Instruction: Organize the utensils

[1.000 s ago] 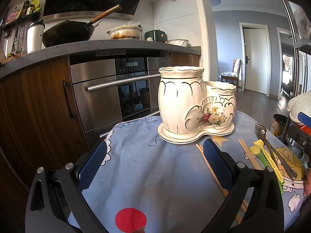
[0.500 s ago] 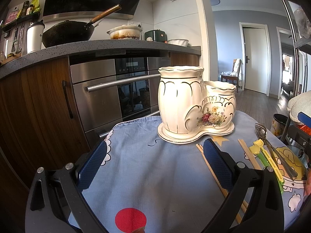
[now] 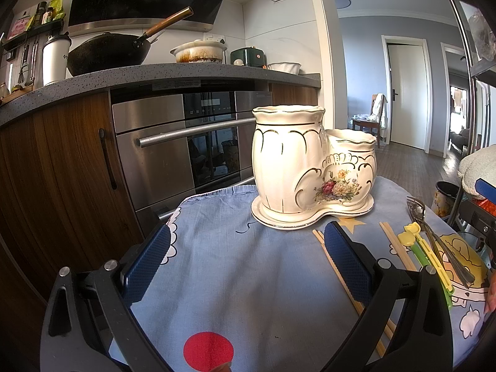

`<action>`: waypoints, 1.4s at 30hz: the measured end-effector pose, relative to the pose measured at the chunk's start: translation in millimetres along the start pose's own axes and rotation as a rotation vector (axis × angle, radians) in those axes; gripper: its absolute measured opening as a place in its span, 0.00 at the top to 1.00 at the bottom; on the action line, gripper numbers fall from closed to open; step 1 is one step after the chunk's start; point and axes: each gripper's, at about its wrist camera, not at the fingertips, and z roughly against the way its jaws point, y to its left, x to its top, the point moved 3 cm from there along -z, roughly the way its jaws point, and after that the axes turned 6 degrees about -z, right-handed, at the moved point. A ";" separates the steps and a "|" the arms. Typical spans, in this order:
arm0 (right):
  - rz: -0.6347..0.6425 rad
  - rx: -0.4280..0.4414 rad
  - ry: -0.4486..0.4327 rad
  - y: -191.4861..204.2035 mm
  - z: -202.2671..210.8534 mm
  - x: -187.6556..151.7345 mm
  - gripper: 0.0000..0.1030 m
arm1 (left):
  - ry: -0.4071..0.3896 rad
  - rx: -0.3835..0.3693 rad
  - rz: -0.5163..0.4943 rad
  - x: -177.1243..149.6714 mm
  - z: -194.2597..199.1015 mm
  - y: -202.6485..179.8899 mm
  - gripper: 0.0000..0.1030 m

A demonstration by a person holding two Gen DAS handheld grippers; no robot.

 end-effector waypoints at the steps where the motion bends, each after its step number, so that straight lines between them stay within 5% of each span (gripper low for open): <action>1: 0.000 0.000 0.000 0.6 0.0 -0.1 0.05 | 0.000 0.000 0.000 0.0 0.0 0.0 0.05; 33: -0.002 -0.004 -0.003 -2.0 1.6 0.7 0.05 | 0.001 -0.009 -0.003 -1.6 -0.8 -1.5 0.05; 42: 0.047 -0.028 0.136 0.0 -4.3 -4.5 0.05 | 0.151 -0.111 -0.088 -2.7 -14.0 -21.3 0.05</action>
